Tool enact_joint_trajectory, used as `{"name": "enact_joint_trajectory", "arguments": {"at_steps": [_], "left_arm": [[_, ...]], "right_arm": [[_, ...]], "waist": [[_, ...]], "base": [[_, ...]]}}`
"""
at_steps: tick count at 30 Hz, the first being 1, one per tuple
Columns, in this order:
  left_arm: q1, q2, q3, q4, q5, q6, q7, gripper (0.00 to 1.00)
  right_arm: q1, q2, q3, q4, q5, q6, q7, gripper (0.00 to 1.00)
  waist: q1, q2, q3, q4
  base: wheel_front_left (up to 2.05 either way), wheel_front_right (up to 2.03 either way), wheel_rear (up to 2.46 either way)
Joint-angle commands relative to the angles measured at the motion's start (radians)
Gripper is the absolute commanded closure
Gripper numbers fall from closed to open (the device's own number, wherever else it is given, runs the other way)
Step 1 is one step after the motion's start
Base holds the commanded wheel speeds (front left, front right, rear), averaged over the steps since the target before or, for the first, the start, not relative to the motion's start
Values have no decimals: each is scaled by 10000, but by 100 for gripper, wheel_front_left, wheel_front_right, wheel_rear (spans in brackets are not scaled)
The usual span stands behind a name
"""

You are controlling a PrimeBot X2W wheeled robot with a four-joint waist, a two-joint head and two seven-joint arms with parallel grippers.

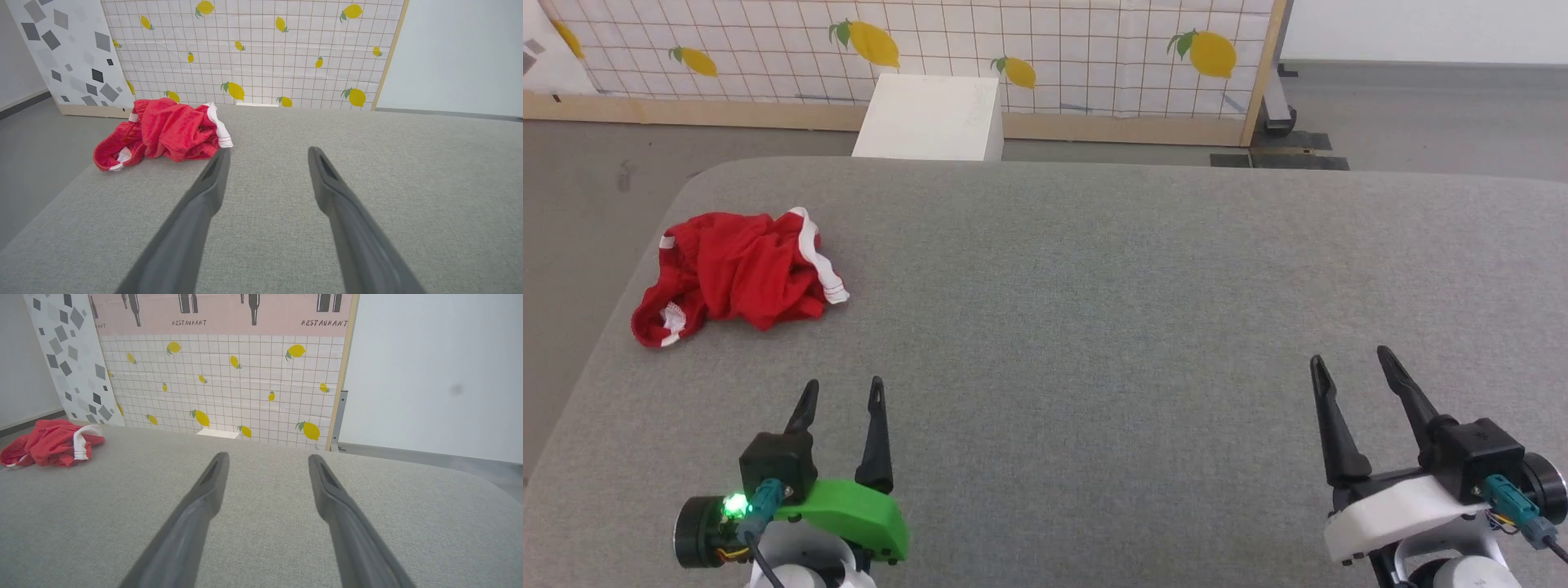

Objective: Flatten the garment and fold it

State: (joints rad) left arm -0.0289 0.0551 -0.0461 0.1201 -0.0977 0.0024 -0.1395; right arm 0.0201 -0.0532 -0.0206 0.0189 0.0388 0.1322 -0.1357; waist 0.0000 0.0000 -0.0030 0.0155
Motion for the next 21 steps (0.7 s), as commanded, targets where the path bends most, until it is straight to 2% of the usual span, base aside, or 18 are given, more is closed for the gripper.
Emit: {"name": "enact_joint_trajectory", "arguments": {"at_steps": [1, 21], "left_arm": [[-224, 32, -22, 56, -81, 22, -103, 0], [-378, 14, -103, 479, -277, 55, -517, 0]], "right_arm": [[29, 16, -25, 40, 118, -9, -135, 0], [-2, 21, -89, 307, 221, -11, -551, 0]], "waist": [[0, 0, 3, 3], [0, 0, 21, 65]], "base": [[0, 0, 0], [0, 0, 0]]}}
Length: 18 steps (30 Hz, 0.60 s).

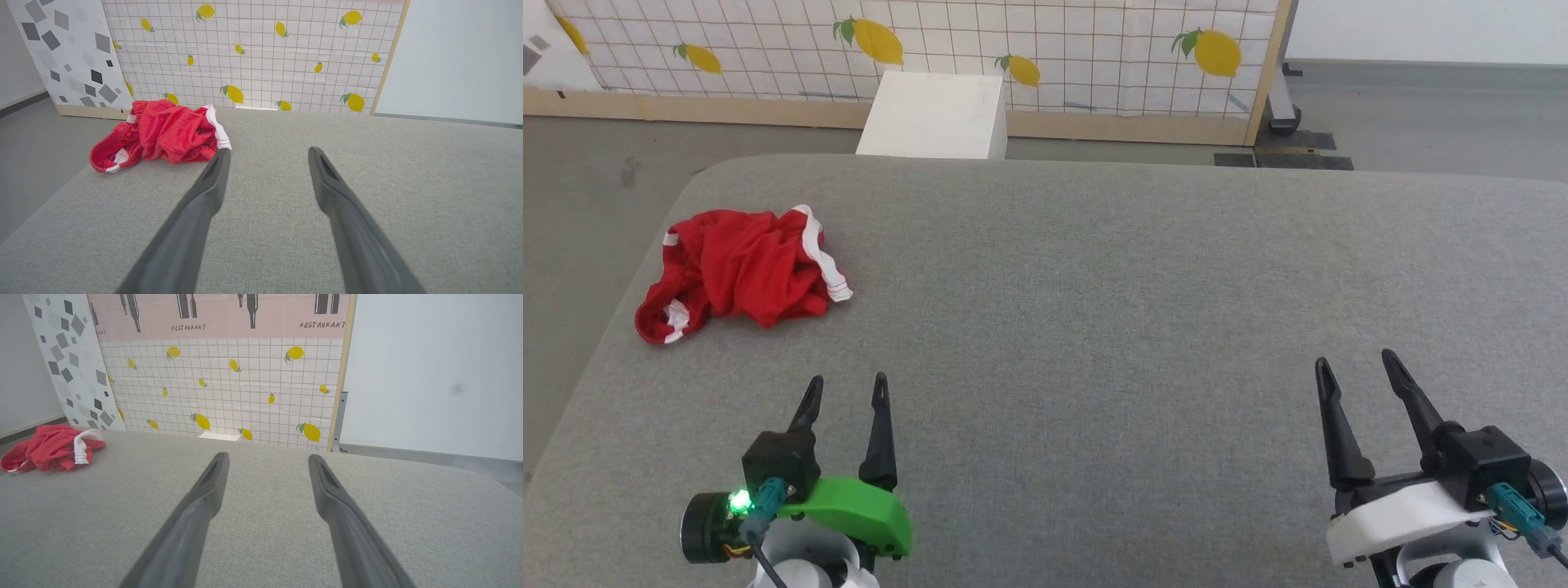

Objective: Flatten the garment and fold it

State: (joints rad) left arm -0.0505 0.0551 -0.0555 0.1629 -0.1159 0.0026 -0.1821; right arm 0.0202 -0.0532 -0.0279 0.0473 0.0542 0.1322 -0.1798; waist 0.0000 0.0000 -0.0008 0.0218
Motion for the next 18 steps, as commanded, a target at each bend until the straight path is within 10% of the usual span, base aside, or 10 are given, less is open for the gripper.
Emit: {"name": "enact_joint_trajectory", "arguments": {"at_steps": [1, 18], "left_arm": [[-170, 11, -8, 93, -124, 60, -155, 0], [-139, -10, -97, 429, -358, 63, -541, 0]], "right_arm": [[-3, 22, -21, 50, 83, -11, -174, 0], [128, 27, -37, 162, 128, -14, -563, 0]], "waist": [[0, 0, -9, 14], [0, 0, -161, 78]], "base": [[0, 0, 0], [0, 0, 0]]}}
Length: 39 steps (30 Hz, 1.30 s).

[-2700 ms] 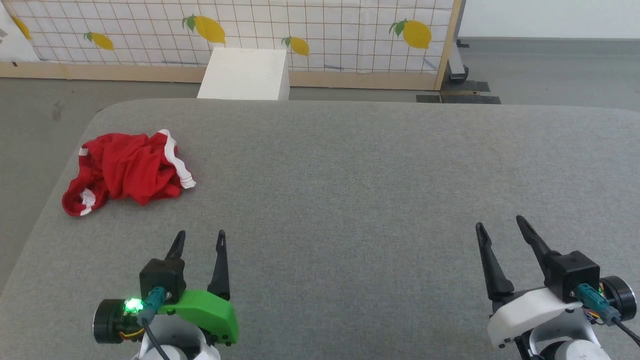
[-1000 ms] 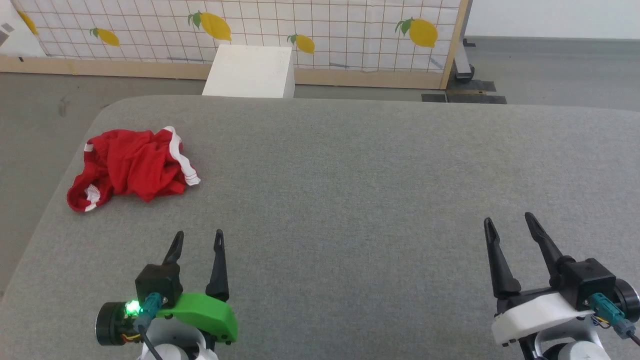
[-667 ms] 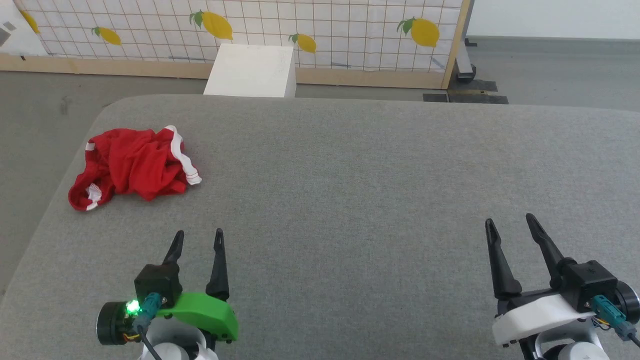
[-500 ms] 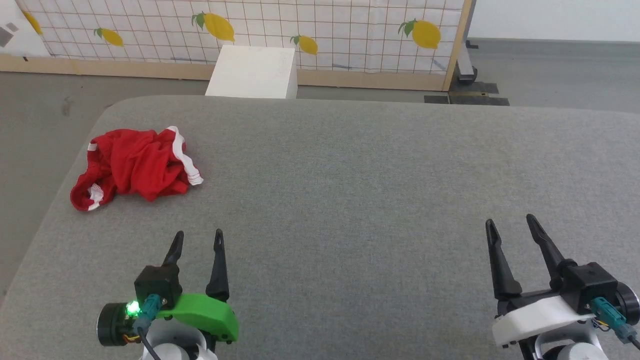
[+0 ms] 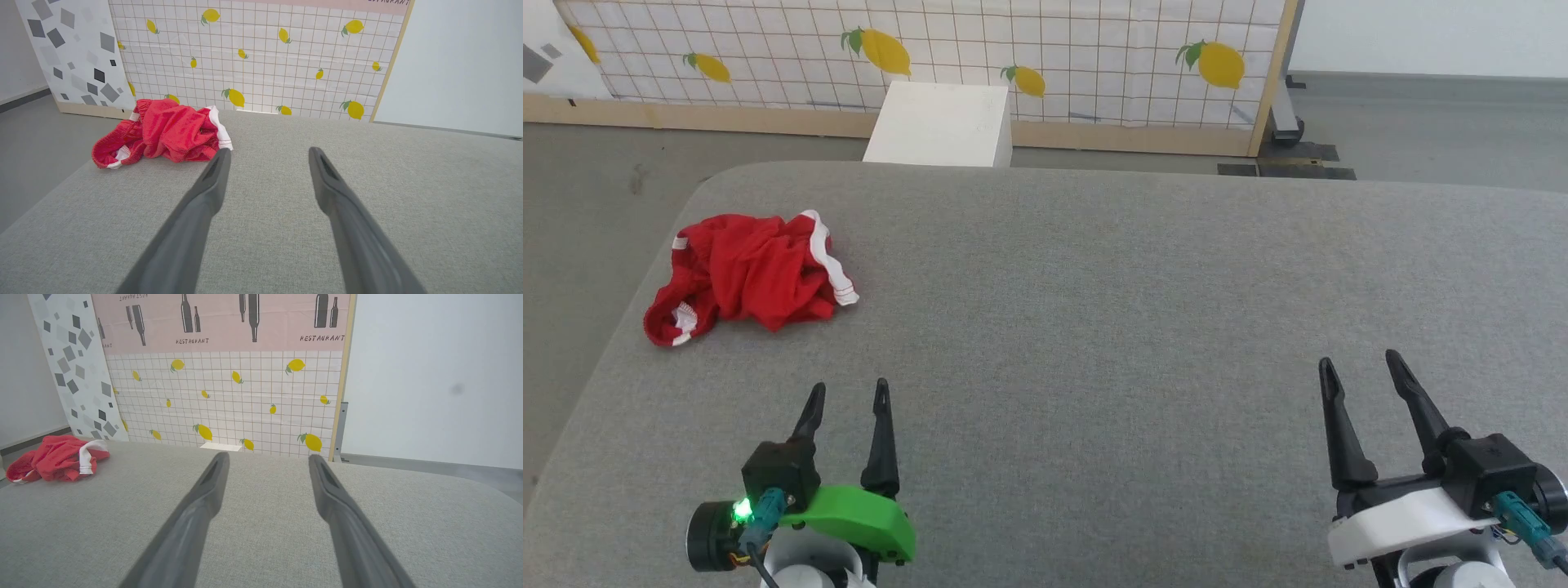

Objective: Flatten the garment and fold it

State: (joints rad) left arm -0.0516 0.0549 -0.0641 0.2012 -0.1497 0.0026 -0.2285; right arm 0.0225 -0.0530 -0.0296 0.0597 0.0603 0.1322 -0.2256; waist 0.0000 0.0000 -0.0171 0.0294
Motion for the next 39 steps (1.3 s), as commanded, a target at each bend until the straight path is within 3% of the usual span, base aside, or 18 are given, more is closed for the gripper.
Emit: {"name": "enact_joint_trajectory", "arguments": {"at_steps": [1, 29, 33, 39], "left_arm": [[-134, -9, -13, 67, -27, 66, -100, 0], [-351, -25, -71, 337, -57, 44, -333, 0], [-434, -29, -140, 344, -71, 33, -333, 0], [-460, -35, -193, 367, -121, 93, -333, 0]], "right_arm": [[105, 25, -25, 45, 74, -14, -128, 0], [-9, 28, -186, 169, 220, -15, -362, 0], [107, 28, -293, 103, 190, -15, -362, 0], [226, 28, -388, 59, 155, -15, -362, 0]], "waist": [[0, 0, 6, 3], [0, 0, 152, 65], [0, 0, 170, 380], [0, 0, 129, 1457]], "base": [[0, 0, 0], [0, 0, 0], [0, 0, 0], [0, 0, 0]]}}
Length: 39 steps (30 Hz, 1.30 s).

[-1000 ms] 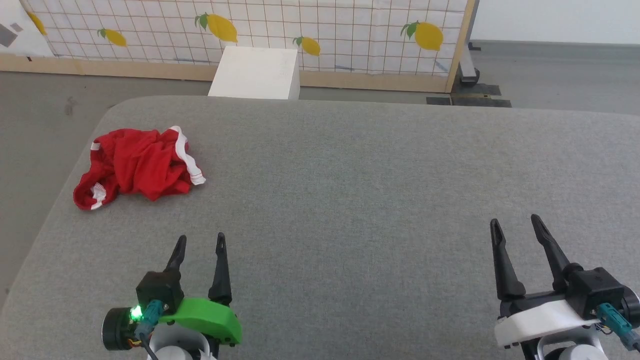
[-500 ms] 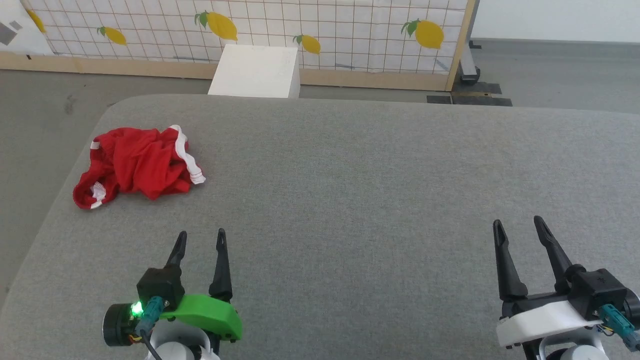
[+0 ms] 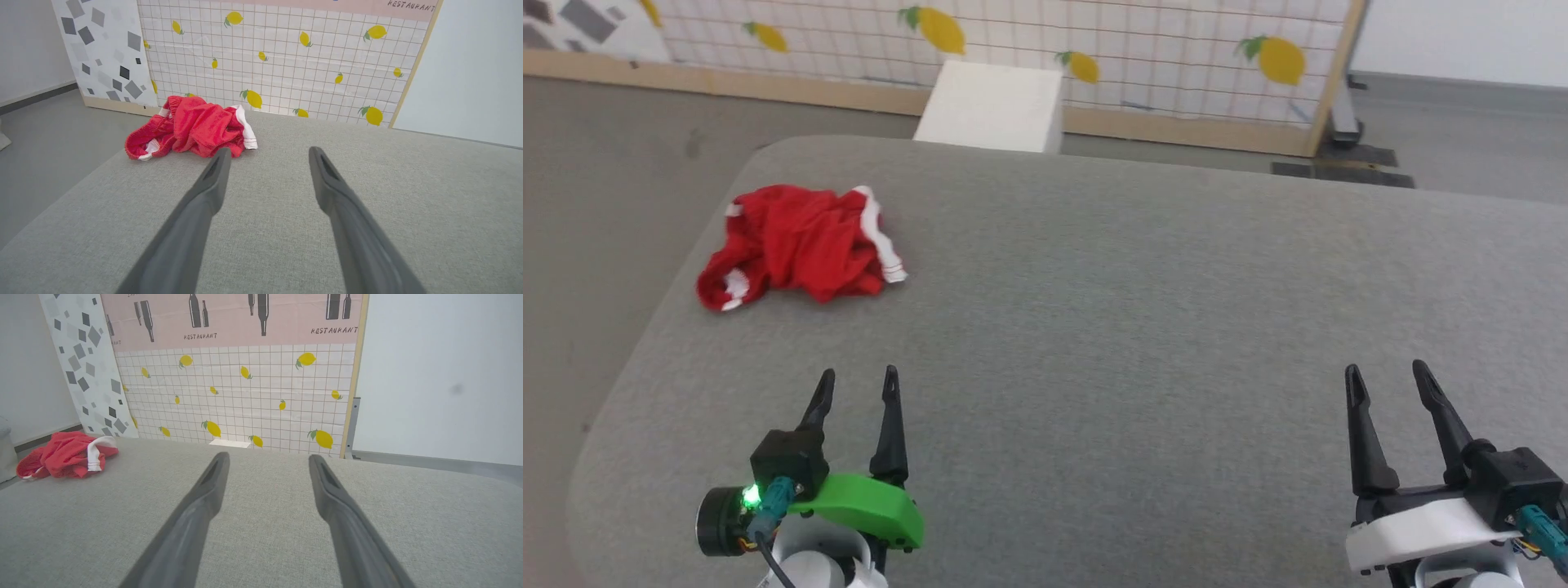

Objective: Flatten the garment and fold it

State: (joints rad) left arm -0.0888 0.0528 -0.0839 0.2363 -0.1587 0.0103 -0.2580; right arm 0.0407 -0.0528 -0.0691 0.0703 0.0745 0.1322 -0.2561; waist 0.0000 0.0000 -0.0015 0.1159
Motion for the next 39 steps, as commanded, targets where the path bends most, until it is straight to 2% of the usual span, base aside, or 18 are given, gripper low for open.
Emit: {"name": "enact_joint_trajectory", "arguments": {"at_steps": [1, 13, 20, 28, 39], "left_arm": [[-69, -11, 30, 17, -34, 26, -38, 0], [52, 51, 172, -34, 29, 52, -38, 0], [88, 75, 224, -49, 41, 53, -38, 0], [148, 82, 248, -55, 23, 0, -38, 0], [205, 91, 351, -73, 2, -31, -38, 0]], "right_arm": [[33, 26, 21, -56, 8, -15, -57, 0], [-113, 26, 159, -24, 23, -15, -57, 0], [-191, 26, 266, 20, 5, -15, -57, 0], [-233, 26, 369, 125, 29, -15, -57, 0], [-252, 26, 463, 144, 9, -15, -57, 0]], "waist": [[0, 0, -32, 832], [0, 0, -20, 3567], [0, 0, 21, 4646], [0, 0, -6, 5298], [0, 0, -7, 5300]], "base": [[0, 0, 0], [0, 0, 0], [0, 0, 0], [0, 0, 0], [0, 0, 0]]}}
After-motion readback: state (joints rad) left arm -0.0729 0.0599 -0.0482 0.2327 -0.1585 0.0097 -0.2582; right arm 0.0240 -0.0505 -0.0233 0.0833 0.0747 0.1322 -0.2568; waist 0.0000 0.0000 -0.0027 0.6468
